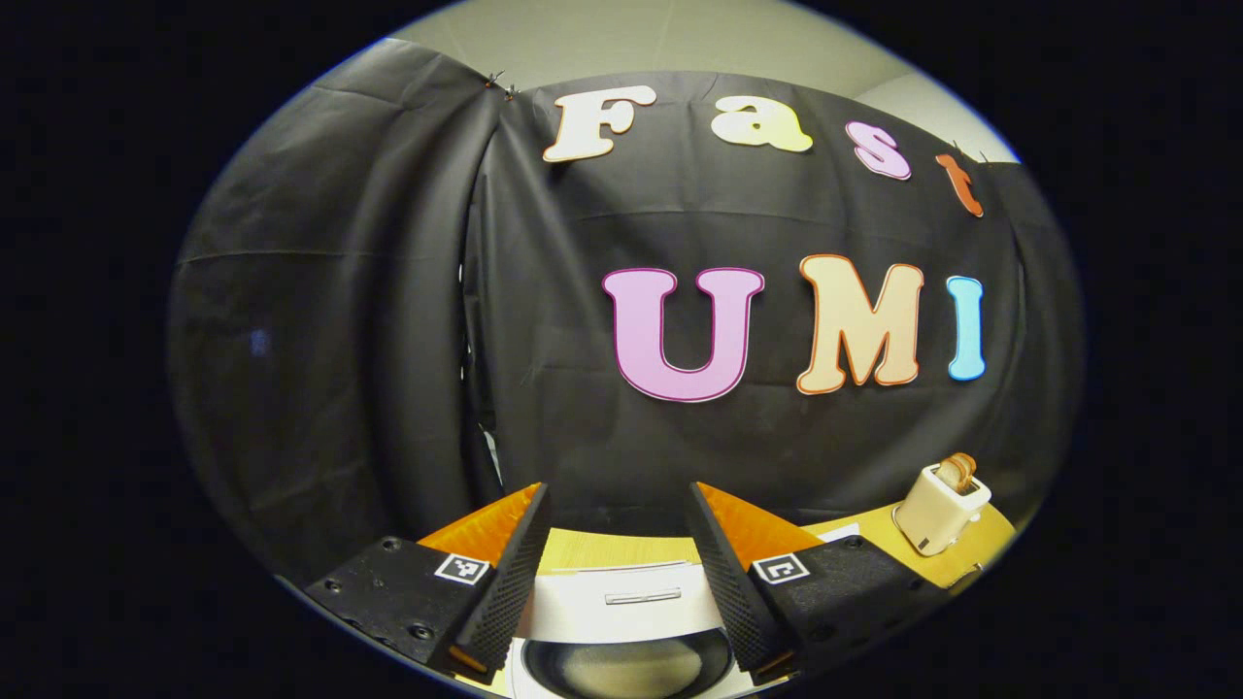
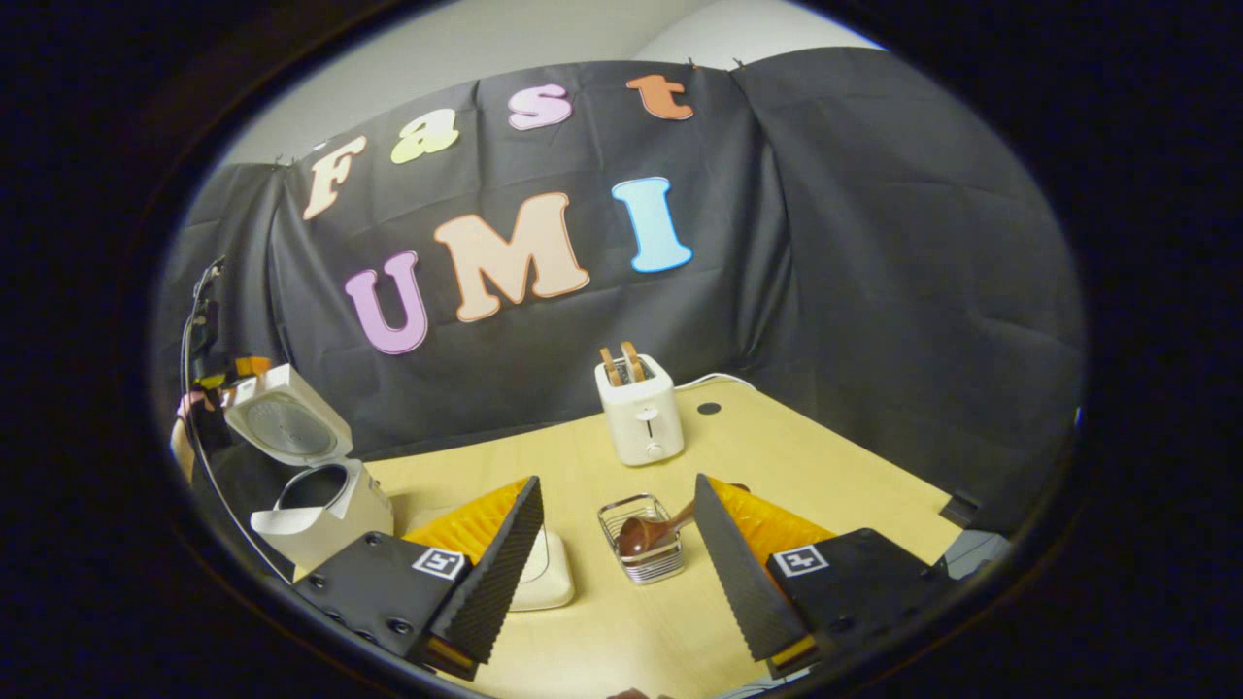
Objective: Close the left gripper, press the button to open the rice cooker; take a wooden spoon from the chopstick holder with the right hand, scoop a spoonful of rice and pour it into the rice cooker, then put the wooden spoon back into the chopstick holder.
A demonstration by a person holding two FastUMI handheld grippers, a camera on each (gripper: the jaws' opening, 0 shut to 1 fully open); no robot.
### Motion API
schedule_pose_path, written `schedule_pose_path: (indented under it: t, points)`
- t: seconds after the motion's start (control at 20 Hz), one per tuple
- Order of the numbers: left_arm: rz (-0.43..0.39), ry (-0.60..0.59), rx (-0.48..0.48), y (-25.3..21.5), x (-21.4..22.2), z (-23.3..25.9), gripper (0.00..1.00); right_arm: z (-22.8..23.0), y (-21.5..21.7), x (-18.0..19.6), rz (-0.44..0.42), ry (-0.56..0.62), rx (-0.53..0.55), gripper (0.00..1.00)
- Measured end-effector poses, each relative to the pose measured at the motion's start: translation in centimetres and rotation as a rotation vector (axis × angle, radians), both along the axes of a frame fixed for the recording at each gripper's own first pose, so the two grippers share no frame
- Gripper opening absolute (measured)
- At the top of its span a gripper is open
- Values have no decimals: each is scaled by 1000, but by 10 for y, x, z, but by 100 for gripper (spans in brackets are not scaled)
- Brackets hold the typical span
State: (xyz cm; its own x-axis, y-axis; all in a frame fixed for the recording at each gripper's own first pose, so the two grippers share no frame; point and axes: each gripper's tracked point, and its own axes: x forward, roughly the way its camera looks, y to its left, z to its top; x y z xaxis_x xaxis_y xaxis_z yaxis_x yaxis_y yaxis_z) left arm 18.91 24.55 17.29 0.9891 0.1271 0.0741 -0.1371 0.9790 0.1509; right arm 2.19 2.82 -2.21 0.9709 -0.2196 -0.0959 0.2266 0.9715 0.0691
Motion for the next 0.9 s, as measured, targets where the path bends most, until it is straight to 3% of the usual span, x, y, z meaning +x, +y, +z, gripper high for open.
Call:
schedule_pose_path:
  t: [0.3,0.5,0.9]
  points:
    - [-18,-25,19,-7,-45,-54,82,-3,11,6,45,10,-15,97]
    - [-18,41,-16,-8,-64,-103,83,-5,20,9,63,12,-10,97]
    - [5,110,-21,-2,-73,-164,88,-16,30,9,70,29,-4,97]
